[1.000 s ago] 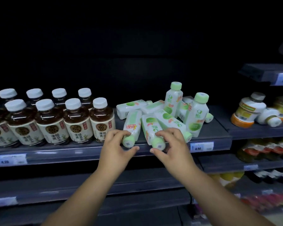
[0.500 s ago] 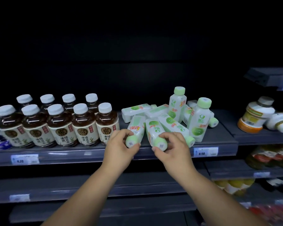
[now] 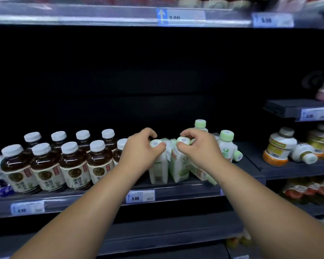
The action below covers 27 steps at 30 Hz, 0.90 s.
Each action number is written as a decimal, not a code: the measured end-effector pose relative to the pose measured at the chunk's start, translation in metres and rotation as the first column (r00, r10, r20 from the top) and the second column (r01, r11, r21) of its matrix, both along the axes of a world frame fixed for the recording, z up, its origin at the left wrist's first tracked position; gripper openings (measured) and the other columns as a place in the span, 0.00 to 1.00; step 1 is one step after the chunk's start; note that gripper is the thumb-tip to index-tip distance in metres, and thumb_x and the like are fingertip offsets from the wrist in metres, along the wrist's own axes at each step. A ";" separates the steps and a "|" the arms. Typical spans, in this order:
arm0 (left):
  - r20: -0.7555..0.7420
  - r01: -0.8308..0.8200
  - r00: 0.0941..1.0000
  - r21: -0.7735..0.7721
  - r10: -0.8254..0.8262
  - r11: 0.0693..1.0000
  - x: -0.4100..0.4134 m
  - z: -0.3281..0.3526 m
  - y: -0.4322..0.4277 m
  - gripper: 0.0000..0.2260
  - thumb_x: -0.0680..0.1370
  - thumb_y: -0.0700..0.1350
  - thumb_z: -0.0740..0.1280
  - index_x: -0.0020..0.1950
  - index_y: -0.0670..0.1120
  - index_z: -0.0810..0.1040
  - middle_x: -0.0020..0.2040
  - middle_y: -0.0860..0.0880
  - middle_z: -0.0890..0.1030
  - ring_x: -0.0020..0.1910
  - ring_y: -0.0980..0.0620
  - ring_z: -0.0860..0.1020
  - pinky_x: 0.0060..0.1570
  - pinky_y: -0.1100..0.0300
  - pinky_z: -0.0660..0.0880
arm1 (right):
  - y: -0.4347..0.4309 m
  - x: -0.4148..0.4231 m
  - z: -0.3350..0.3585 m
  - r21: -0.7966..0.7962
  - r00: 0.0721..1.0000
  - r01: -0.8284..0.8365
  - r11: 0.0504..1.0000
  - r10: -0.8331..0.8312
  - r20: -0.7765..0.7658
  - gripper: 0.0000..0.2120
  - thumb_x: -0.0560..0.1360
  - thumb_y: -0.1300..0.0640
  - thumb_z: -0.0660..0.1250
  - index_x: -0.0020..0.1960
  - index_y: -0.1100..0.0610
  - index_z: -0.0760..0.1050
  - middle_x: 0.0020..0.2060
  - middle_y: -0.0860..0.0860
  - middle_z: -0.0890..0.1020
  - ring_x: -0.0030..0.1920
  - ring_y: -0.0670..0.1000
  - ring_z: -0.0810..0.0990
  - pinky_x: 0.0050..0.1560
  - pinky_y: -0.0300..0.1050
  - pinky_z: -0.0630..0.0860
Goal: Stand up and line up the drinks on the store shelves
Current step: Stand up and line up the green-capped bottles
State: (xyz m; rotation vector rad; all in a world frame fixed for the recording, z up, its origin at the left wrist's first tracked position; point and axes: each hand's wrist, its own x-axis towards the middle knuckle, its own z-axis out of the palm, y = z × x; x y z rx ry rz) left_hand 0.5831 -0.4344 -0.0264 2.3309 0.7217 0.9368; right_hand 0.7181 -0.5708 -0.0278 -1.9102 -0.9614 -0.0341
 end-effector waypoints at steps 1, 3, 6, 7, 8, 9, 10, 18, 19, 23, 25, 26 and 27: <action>-0.024 -0.015 1.000 -0.003 0.015 1.000 0.004 0.002 0.000 0.10 0.72 0.55 0.72 0.48 0.53 0.77 0.41 0.54 0.79 0.39 0.57 0.77 0.37 0.57 0.75 | 0.002 0.003 0.004 -0.036 0.999 -0.036 0.999 0.036 0.004 0.10 0.70 0.52 0.73 0.52 0.47 0.81 0.44 0.41 0.82 0.43 0.42 0.79 0.42 0.38 0.74; -0.096 -0.023 0.995 -0.026 0.020 0.999 0.011 0.003 0.002 0.09 0.73 0.56 0.71 0.49 0.54 0.79 0.42 0.54 0.80 0.40 0.57 0.78 0.37 0.58 0.76 | 0.003 0.008 0.009 -0.128 0.995 -0.093 0.987 0.096 0.012 0.13 0.72 0.51 0.72 0.56 0.47 0.80 0.48 0.42 0.81 0.46 0.44 0.78 0.40 0.36 0.70; -0.170 -0.011 0.985 -0.030 0.006 0.999 0.017 0.002 0.000 0.10 0.73 0.59 0.69 0.50 0.55 0.81 0.48 0.54 0.80 0.47 0.55 0.78 0.44 0.56 0.77 | 0.000 0.015 0.013 -0.269 0.984 -0.125 0.955 0.153 0.088 0.17 0.74 0.49 0.69 0.62 0.46 0.79 0.55 0.44 0.76 0.52 0.45 0.74 0.41 0.33 0.65; -0.169 -0.013 0.986 -0.018 0.010 1.000 0.015 0.002 -0.002 0.10 0.73 0.59 0.69 0.49 0.55 0.81 0.48 0.55 0.79 0.48 0.55 0.78 0.45 0.56 0.77 | -0.003 0.015 0.013 -0.280 0.979 -0.133 0.951 0.169 0.110 0.16 0.74 0.49 0.69 0.61 0.46 0.79 0.54 0.45 0.76 0.52 0.46 0.74 0.40 0.33 0.65; -0.153 -0.022 0.988 -0.006 0.021 1.000 0.011 0.000 -0.007 0.09 0.74 0.58 0.69 0.49 0.55 0.80 0.47 0.55 0.78 0.47 0.56 0.77 0.45 0.58 0.75 | -0.008 0.014 0.012 -0.276 0.975 -0.140 0.951 0.181 0.129 0.14 0.73 0.49 0.69 0.59 0.47 0.79 0.53 0.45 0.75 0.51 0.46 0.74 0.41 0.34 0.66; -0.128 -0.038 0.991 0.006 0.039 0.999 0.006 -0.004 -0.014 0.08 0.74 0.56 0.70 0.49 0.55 0.79 0.47 0.56 0.77 0.47 0.57 0.75 0.44 0.59 0.73 | -0.014 0.013 0.008 -0.256 0.971 -0.144 0.956 0.186 0.149 0.13 0.73 0.49 0.69 0.57 0.48 0.79 0.52 0.44 0.74 0.51 0.47 0.74 0.42 0.37 0.67; -0.095 -0.056 0.994 0.020 0.057 0.998 -0.001 -0.011 -0.021 0.08 0.73 0.55 0.72 0.49 0.54 0.79 0.47 0.56 0.76 0.46 0.58 0.75 0.44 0.60 0.72 | -0.021 0.011 0.000 -0.223 0.969 -0.146 0.964 0.185 0.162 0.12 0.72 0.50 0.70 0.56 0.49 0.78 0.51 0.44 0.74 0.50 0.47 0.74 0.44 0.41 0.69; -0.156 -0.017 0.988 0.014 0.019 1.000 -0.026 -0.103 -0.055 0.15 0.66 0.50 0.75 0.44 0.55 0.70 0.44 0.58 0.70 0.43 0.61 0.73 0.38 0.66 0.67 | -0.053 -0.009 -0.091 -0.340 0.960 -0.232 0.911 0.271 0.072 0.17 0.70 0.47 0.71 0.51 0.45 0.65 0.50 0.39 0.66 0.45 0.46 0.73 0.44 0.41 0.72; -0.169 -0.025 0.985 0.025 0.029 0.999 -0.024 -0.102 -0.054 0.15 0.66 0.51 0.75 0.45 0.55 0.70 0.44 0.58 0.69 0.42 0.59 0.73 0.38 0.64 0.69 | -0.052 -0.008 -0.091 -0.356 0.960 -0.216 0.909 0.265 0.094 0.16 0.70 0.46 0.71 0.51 0.45 0.65 0.50 0.39 0.66 0.45 0.47 0.73 0.43 0.42 0.72; -0.325 -0.022 0.944 0.110 0.056 0.994 -0.023 -0.093 -0.044 0.16 0.69 0.59 0.72 0.50 0.57 0.69 0.48 0.58 0.69 0.43 0.56 0.74 0.42 0.57 0.74 | -0.045 0.000 -0.083 -0.427 0.941 -0.199 0.882 0.294 0.170 0.16 0.71 0.41 0.70 0.53 0.44 0.68 0.49 0.40 0.70 0.46 0.46 0.75 0.46 0.45 0.74; -0.367 -0.009 0.928 0.144 0.062 0.989 -0.026 -0.089 -0.040 0.16 0.70 0.62 0.70 0.51 0.58 0.70 0.47 0.59 0.70 0.43 0.57 0.74 0.41 0.58 0.73 | -0.043 0.005 -0.078 -0.461 0.937 -0.200 0.864 0.306 0.167 0.17 0.71 0.39 0.70 0.53 0.44 0.70 0.47 0.39 0.71 0.45 0.44 0.75 0.47 0.44 0.75; -0.373 -0.004 0.926 0.150 0.060 0.989 -0.026 -0.086 -0.037 0.16 0.70 0.63 0.70 0.51 0.59 0.71 0.46 0.59 0.70 0.43 0.57 0.74 0.41 0.59 0.73 | -0.042 0.007 -0.076 -0.460 0.939 -0.203 0.865 0.304 0.158 0.16 0.70 0.37 0.70 0.52 0.43 0.70 0.46 0.39 0.72 0.44 0.43 0.75 0.47 0.44 0.75; -0.368 0.000 0.928 0.151 0.056 0.989 -0.026 -0.082 -0.033 0.15 0.70 0.64 0.69 0.50 0.58 0.73 0.45 0.59 0.70 0.43 0.58 0.74 0.41 0.59 0.73 | -0.040 0.010 -0.074 -0.442 0.944 -0.208 0.873 0.298 0.144 0.16 0.69 0.36 0.70 0.51 0.42 0.71 0.46 0.39 0.72 0.43 0.42 0.75 0.47 0.44 0.76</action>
